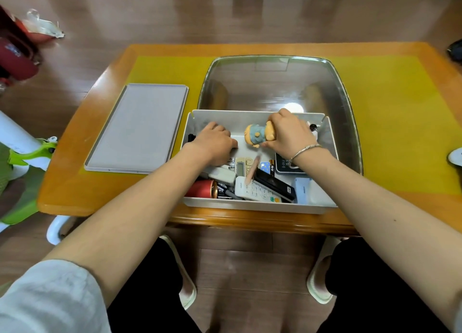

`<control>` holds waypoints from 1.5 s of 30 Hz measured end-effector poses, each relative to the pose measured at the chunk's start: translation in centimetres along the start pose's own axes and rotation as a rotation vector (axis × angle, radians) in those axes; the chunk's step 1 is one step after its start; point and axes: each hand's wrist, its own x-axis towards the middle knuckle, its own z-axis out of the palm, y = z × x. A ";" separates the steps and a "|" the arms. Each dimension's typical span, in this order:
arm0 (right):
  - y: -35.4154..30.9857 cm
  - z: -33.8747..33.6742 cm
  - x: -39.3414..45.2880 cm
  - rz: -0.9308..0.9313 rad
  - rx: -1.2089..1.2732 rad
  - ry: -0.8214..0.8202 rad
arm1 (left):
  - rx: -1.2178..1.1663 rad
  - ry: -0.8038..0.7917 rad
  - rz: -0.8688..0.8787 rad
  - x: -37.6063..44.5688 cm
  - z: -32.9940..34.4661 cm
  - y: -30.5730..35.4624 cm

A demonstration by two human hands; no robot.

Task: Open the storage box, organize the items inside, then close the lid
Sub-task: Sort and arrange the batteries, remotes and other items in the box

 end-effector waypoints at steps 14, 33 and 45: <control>0.2 2.5 0.9 0.005 0.057 -0.076 | -0.088 0.082 -0.033 -0.2 0.2 0.0; 0.9 0.4 -3.4 -0.165 0.072 -0.240 | -0.319 0.190 -0.183 2.2 0.4 2.7; -2.6 0.5 -4.8 -0.287 0.248 -0.324 | -0.346 0.194 -0.132 2.9 0.9 2.5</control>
